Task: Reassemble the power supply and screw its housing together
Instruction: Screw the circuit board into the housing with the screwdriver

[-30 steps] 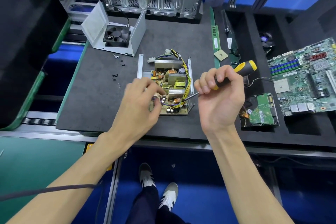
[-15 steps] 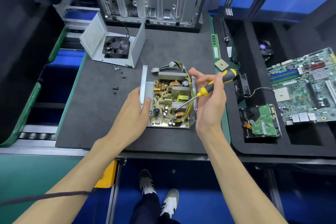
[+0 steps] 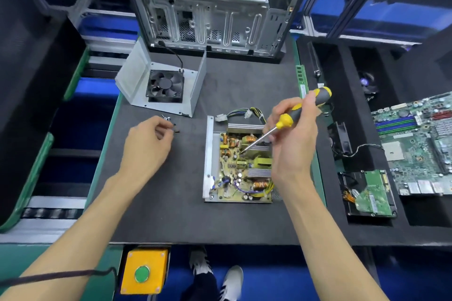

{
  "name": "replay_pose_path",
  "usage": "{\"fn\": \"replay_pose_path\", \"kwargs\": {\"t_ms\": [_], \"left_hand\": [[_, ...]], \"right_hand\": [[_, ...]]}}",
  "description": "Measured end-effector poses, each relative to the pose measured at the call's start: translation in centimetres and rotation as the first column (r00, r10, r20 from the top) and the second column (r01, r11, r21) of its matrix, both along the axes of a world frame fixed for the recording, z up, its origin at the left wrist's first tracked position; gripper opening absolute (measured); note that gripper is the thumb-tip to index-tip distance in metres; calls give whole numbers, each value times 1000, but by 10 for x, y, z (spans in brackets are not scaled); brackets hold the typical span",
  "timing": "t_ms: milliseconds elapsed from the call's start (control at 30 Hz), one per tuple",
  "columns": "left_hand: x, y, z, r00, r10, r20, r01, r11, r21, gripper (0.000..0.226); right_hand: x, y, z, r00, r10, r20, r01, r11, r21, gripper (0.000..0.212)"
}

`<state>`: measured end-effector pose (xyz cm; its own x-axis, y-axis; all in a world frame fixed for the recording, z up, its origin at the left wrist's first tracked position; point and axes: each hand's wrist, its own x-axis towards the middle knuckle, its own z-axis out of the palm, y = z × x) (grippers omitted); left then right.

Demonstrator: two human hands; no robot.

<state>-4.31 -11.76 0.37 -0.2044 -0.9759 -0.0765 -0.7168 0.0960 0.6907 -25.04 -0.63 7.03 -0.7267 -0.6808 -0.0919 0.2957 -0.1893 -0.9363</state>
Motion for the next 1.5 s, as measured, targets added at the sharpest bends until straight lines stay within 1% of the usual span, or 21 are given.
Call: {"fn": "replay_pose_path", "kwargs": {"t_ms": [167,333,467,533,567,600,633,667,700,733,767,833,900,933,1100,1200,1300,1433,1500], "left_hand": [[-5,-24,-12,1000,-14,25,14,1000,-1,8],[-9,-34,-18,996,-44,74,44,999,1,13],[-10,-35,-20,987,-112,118,116,993,-29,14],[-9,-35,-17,988,-125,89,128,991,-36,12],[-10,-35,-13,993,-119,21,120,993,-22,12],[-11,-34,-7,991,-95,-95,97,995,22,11],[-13,-32,0,968,-52,-244,78,992,97,10],[-16,-30,10,918,1,-397,79,980,184,9],[-18,-26,20,849,51,-526,105,959,263,8],[-21,-22,31,778,90,-622,152,933,325,5],[-24,-17,41,714,118,-691,208,906,369,4],[-28,-6,57,616,157,-772,303,858,416,9],[-32,6,66,558,188,-808,358,824,439,16],[-34,12,70,543,196,-817,374,814,444,17],[-43,45,79,539,117,-834,450,797,403,13],[-50,64,83,545,75,-835,456,809,371,15],[-56,84,84,567,48,-822,410,850,332,14],[-64,108,83,644,-55,-763,305,933,190,7],[-69,118,83,649,-35,-760,269,945,187,7]], "right_hand": [[19,-33,2,992,87,92,-95,991,90,53],[28,-51,-2,985,101,140,-113,990,80,50],[32,-58,-4,983,97,157,-110,991,79,48],[32,-59,-4,984,89,157,-102,992,78,47],[32,-59,-4,984,83,156,-96,992,79,47],[31,-59,-4,985,76,157,-90,993,79,46],[30,-58,-4,985,69,159,-82,994,75,46],[29,-57,-4,984,63,165,-75,995,69,45],[28,-55,-3,984,56,171,-68,996,61,45],[26,-53,-2,983,50,175,-60,997,52,45],[24,-51,-2,983,44,178,-53,998,46,45],[20,-44,0,981,35,189,-43,998,35,45],[15,-35,3,978,31,207,-35,999,17,44],[12,-29,5,977,30,213,-32,999,8,43],[1,2,10,979,11,201,-8,1000,-19,42],[-4,22,12,980,3,200,3,1000,-27,42],[-7,41,12,980,1,200,7,999,-39,41],[-9,62,10,979,13,202,1,998,-69,40],[-9,72,8,972,13,236,6,997,-80,38]]}}
